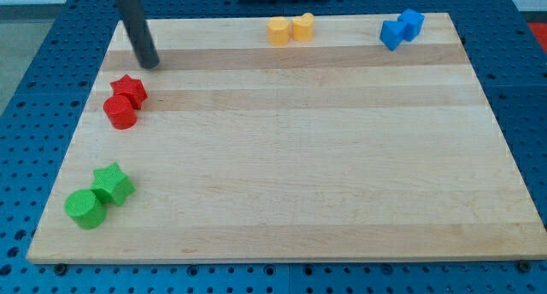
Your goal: Push the red star into the yellow heart
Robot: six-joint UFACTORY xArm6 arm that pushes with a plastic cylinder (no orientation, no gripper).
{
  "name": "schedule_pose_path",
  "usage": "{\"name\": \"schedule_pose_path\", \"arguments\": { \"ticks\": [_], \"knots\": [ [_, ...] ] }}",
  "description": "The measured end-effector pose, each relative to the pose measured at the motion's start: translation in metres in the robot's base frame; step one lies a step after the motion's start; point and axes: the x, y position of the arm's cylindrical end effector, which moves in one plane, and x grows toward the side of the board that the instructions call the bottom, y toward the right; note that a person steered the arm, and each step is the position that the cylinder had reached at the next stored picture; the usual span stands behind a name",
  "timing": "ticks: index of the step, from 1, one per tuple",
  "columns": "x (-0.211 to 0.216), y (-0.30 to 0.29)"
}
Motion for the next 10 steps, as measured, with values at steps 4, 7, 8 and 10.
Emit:
{"name": "schedule_pose_path", "arguments": {
  "ticks": [4,7,8,10],
  "knots": [
    [0.068,-0.045],
    [0.066,0.059],
    [0.053,0.091],
    [0.009,0.097]
  ]
}}
